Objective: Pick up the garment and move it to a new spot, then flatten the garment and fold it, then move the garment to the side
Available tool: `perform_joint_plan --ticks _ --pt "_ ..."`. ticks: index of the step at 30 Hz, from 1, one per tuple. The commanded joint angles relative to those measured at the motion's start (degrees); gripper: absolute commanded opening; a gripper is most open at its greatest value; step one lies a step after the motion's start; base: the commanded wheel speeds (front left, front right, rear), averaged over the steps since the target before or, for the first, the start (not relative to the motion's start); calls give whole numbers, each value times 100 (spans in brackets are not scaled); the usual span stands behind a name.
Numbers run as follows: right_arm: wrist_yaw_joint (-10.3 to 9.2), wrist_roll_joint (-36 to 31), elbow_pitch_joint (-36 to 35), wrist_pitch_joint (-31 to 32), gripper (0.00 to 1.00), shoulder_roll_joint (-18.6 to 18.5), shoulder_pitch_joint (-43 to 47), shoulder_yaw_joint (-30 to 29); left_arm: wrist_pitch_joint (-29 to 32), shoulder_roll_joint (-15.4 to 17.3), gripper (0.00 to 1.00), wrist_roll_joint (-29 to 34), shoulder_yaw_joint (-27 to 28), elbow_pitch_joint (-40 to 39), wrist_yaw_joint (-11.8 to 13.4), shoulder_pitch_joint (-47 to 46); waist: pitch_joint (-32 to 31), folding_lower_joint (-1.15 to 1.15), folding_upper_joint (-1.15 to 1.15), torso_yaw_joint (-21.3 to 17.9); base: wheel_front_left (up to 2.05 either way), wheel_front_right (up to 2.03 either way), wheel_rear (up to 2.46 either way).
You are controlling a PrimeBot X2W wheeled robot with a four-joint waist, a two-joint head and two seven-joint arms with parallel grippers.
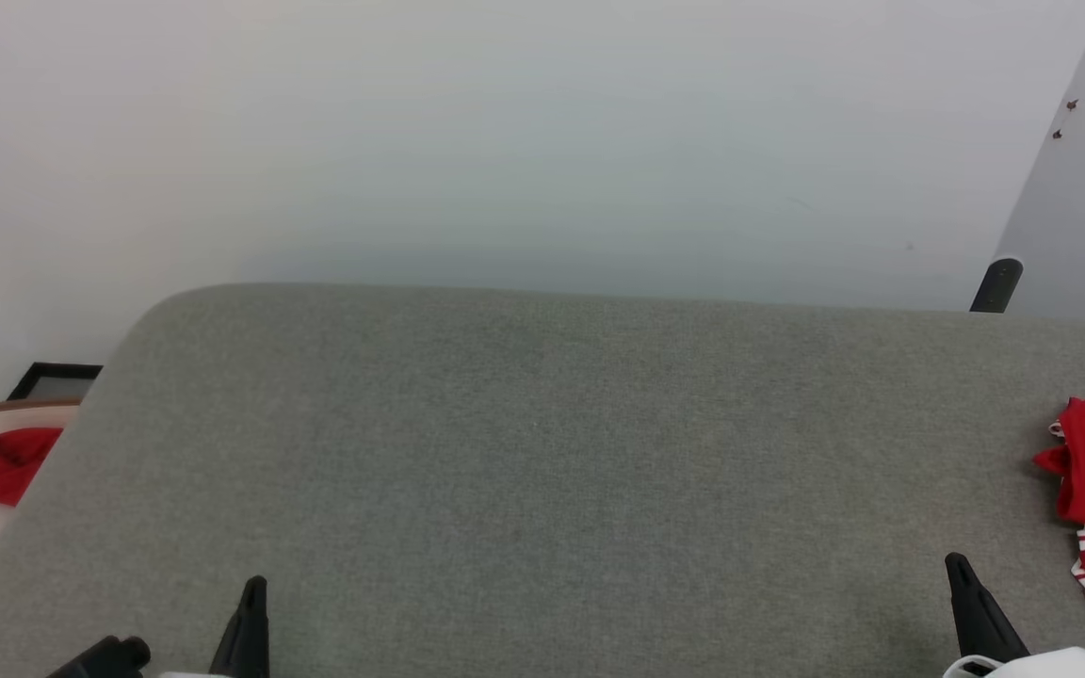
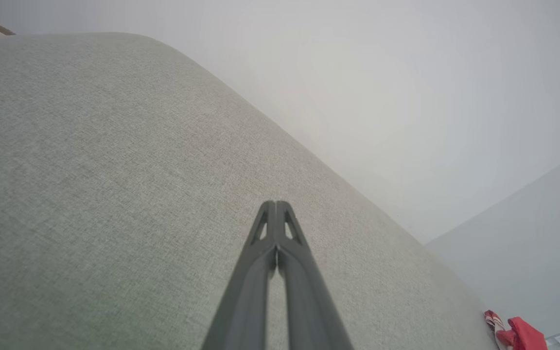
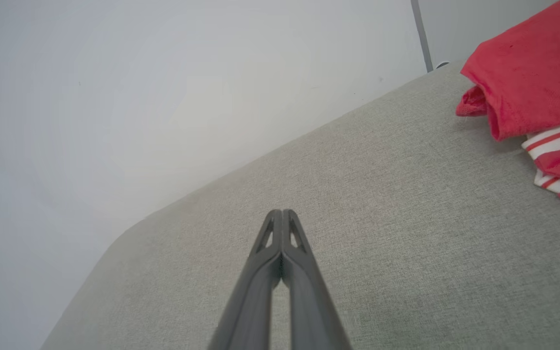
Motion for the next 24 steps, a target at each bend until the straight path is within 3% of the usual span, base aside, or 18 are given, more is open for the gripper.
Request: perform_joint_plan --ticks 1,24 --pt "-2 233 -50 36 0 -7 -206 -21 39 11 0 -206 33 -105 -5 -160 12 0 0 -5 0 0 0" --pt "-3 2087 114 239 0 2 -487 -65 482 -139 0 -1751 127 -244 -9 -380 170 0 0 -61 0 0 0"
